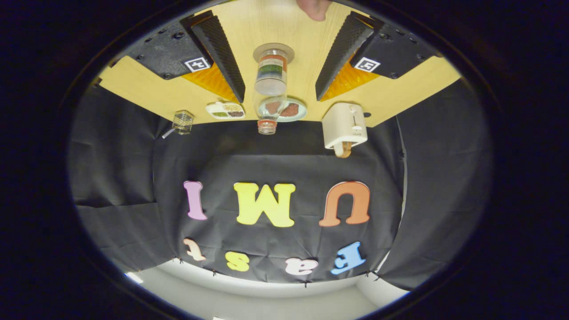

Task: Take the bottle from table, then pour the juice into the cup, finally place the bottle on the coaster

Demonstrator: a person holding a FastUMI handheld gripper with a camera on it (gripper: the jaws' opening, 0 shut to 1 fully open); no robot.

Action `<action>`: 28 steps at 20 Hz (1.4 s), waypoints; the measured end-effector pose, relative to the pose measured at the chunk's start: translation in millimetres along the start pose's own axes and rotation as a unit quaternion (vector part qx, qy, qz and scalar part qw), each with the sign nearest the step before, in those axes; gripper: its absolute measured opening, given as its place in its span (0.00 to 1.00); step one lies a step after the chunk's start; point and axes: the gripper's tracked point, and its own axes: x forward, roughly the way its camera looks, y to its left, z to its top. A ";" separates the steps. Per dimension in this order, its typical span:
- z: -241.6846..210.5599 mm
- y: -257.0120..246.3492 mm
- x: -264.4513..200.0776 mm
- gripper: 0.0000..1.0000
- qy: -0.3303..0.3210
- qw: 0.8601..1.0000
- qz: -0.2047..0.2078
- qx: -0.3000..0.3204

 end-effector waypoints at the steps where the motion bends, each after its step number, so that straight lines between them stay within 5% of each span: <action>1: 14.4 3.0 -10.8 1.00 -0.006 1.000 0.008 0.004; 9: 103.9 -1.9 -86.5 1.00 -0.022 0.999 0.007 -0.022; 16: 170.6 0.2 -148.8 1.00 -0.079 0.996 0.026 0.015; 28: 199.8 15.8 -181.3 1.00 -0.103 0.993 0.037 0.044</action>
